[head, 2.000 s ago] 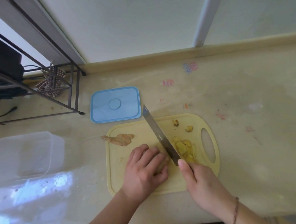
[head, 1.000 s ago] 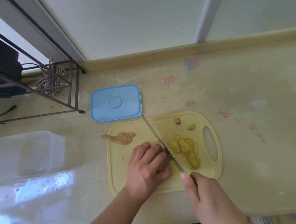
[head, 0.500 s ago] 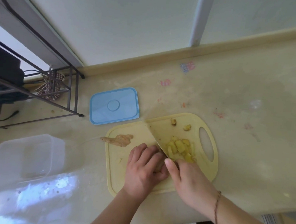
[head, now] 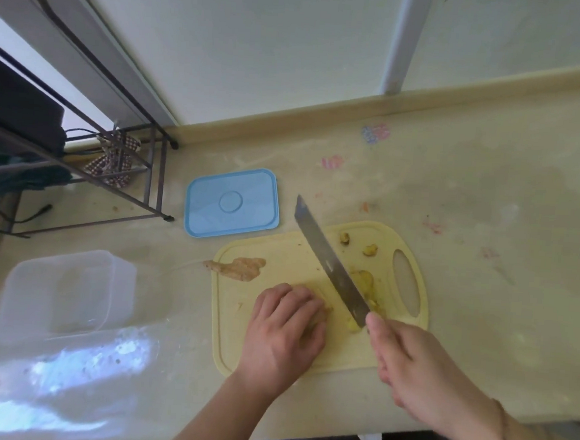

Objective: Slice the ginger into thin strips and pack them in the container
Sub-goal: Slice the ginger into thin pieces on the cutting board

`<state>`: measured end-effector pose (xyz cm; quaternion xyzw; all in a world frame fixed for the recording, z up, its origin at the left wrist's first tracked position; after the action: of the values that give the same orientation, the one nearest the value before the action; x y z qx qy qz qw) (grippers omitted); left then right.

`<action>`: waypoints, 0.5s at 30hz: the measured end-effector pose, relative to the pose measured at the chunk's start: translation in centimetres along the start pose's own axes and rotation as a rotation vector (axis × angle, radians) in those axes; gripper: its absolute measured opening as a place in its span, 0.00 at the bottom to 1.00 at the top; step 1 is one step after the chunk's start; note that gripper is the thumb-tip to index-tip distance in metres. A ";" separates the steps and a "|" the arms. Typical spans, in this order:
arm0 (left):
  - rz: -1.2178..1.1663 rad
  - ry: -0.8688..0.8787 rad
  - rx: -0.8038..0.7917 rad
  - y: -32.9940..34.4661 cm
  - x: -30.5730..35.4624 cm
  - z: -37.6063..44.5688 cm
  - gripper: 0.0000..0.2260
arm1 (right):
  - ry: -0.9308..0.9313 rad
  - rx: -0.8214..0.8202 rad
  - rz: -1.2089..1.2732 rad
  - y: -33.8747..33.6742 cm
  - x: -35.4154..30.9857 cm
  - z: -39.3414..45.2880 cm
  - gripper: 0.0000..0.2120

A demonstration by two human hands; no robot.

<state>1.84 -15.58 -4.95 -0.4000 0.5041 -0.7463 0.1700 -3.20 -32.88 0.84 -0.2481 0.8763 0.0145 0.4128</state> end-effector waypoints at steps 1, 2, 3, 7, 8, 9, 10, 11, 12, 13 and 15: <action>0.001 0.005 -0.001 0.0 0.0 0.1 0.07 | -0.006 0.026 -0.084 0.5 -0.1 -0.4 0.28; 0.000 0.008 -0.002 0.1 -0.1 0.2 0.07 | -0.003 0.048 -0.147 1.0 -0.1 -0.8 0.27; -0.003 0.006 -0.002 0.2 -0.1 0.3 0.06 | 0.003 0.069 -0.188 1.3 -0.2 -1.1 0.26; -0.005 0.000 -0.001 0.4 -0.4 0.4 0.06 | 0.021 0.103 -0.234 2.0 -0.2 -1.5 0.24; -0.002 0.003 0.002 0.4 -0.4 0.4 0.06 | 0.024 0.098 -0.240 2.1 -0.1 -1.6 0.24; -0.001 0.008 0.007 0.3 -0.4 0.5 0.06 | 0.026 0.095 -0.244 2.1 -0.1 -1.7 0.24; 0.000 0.015 0.012 0.3 -0.4 0.5 0.06 | 0.030 0.093 -0.249 2.2 -0.1 -1.7 0.24; 0.001 0.022 0.018 0.2 -0.4 0.6 0.05 | 0.036 0.091 -0.254 2.2 0.0 -1.7 0.24; 0.005 0.029 0.023 0.1 -0.4 0.7 0.05 | 0.041 0.087 -0.260 2.3 0.0 -1.7 0.24; 0.011 0.036 0.029 0.1 -0.4 0.7 0.05 | 0.041 0.084 -0.267 2.3 0.0 -1.7 0.24; 0.016 0.044 0.042 0.1 -0.4 0.8 0.05 | 0.036 0.091 -0.287 2.3 0.1 -1.6 0.25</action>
<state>2.65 -15.89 -5.11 -0.3759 0.4949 -0.7641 0.1732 -5.43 -31.24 1.35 -0.3521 0.8387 -0.0889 0.4058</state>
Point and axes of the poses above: each hand's wrist, its own z-axis towards the middle knuckle, its own y-axis out of the palm, x = y × z, the point moved 4 cm from there along z, towards the middle knuckle, and after that the axes turned 15 degrees about -x, right-handed, at the moved point
